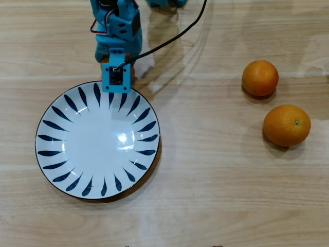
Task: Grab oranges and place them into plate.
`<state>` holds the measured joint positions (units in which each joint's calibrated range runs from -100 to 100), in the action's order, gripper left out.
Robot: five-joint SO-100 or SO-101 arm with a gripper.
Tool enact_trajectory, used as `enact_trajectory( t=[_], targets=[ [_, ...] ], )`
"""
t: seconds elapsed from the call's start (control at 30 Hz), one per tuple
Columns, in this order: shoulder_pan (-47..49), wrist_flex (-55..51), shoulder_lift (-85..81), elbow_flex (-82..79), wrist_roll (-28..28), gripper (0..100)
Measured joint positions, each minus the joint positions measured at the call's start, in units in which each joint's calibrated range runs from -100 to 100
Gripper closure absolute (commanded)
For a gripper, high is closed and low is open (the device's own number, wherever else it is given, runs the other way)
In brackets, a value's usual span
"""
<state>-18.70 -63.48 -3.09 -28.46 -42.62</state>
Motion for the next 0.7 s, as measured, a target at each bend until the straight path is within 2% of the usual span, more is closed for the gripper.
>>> enact_trajectory(
  t=[0.27,0.47,0.7],
  targets=[
    [-0.08,-0.6,-0.42,1.15,0.0,75],
    [0.0,-10.16,-6.6,13.01,0.0,75],
    [6.75,-7.32,-7.53,19.48,-1.62,75]
  ],
)
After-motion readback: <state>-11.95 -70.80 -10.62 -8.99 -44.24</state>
